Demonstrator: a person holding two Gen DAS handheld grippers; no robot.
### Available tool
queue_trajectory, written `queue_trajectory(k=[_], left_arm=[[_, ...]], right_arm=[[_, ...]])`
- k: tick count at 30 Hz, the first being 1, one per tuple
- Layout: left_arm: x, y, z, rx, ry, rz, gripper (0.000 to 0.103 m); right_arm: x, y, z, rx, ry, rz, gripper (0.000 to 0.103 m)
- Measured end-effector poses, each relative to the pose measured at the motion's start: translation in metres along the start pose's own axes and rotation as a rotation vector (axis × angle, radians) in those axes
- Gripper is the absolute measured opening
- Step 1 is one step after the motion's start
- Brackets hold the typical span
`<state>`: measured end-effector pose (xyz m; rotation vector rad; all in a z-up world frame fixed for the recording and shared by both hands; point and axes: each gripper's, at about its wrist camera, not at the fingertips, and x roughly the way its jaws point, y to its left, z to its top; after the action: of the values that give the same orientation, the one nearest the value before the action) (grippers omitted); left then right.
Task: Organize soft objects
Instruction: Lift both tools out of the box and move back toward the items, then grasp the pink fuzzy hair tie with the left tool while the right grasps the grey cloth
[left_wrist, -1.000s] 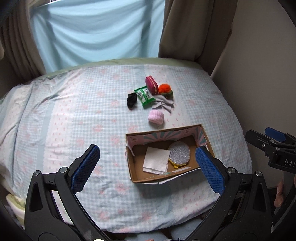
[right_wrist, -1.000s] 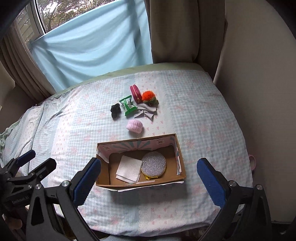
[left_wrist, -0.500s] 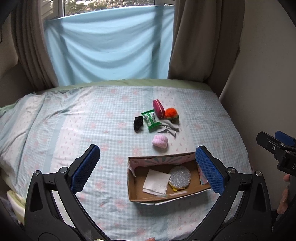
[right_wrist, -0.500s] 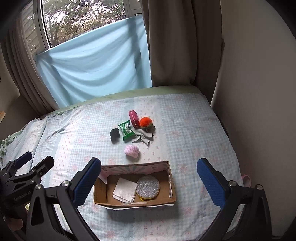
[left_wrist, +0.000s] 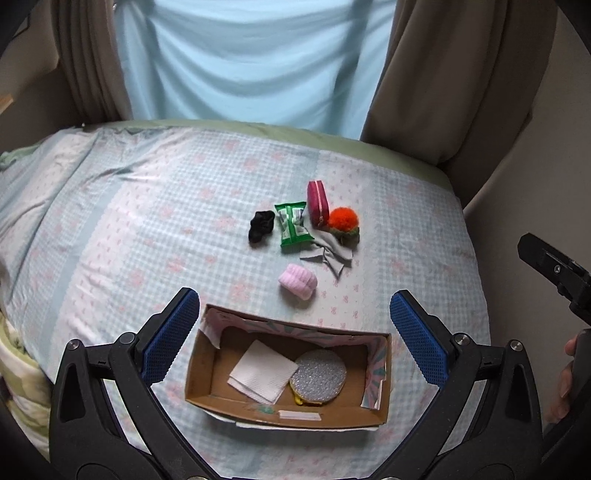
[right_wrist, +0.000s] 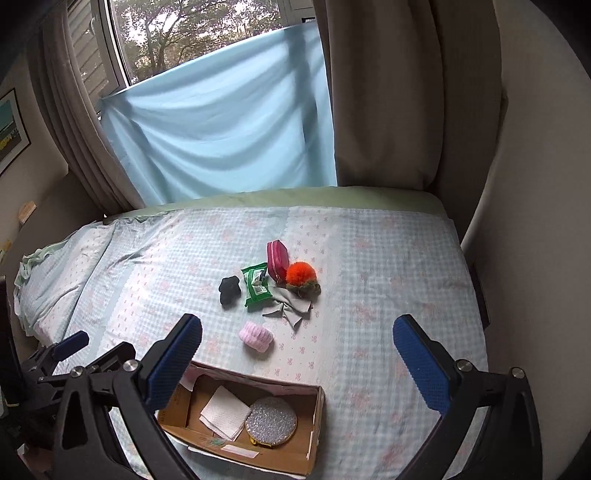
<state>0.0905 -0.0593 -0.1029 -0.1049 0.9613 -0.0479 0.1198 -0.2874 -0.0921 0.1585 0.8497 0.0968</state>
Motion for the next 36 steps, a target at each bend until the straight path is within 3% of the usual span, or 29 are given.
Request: queue_trajectory(k=[14, 24, 33, 36], left_arm=[[0.174, -0.010, 0.029, -0.037, 0.197, 0.038, 0.103], [0.314, 0.005, 0.012, -0.083, 0.423, 0.040, 0.102], [0.381, 0.009, -0.015, -0.113, 0.551, 0.038, 0.099], [0.393, 0.003, -0.020, -0.103, 0.567, 0.035, 0.089]], right_arm=[[0.185, -0.040, 0.025, 0.128, 0.182, 0.051, 0.103], [0.327, -0.025, -0.002, 0.156, 0.383, 0.057, 0.103], [0.414, -0.007, -0.032, 0.134, 0.511, 0.068, 0.103], [0.430, -0.002, -0.035, 0.120, 0.534, 0.072, 0.093]])
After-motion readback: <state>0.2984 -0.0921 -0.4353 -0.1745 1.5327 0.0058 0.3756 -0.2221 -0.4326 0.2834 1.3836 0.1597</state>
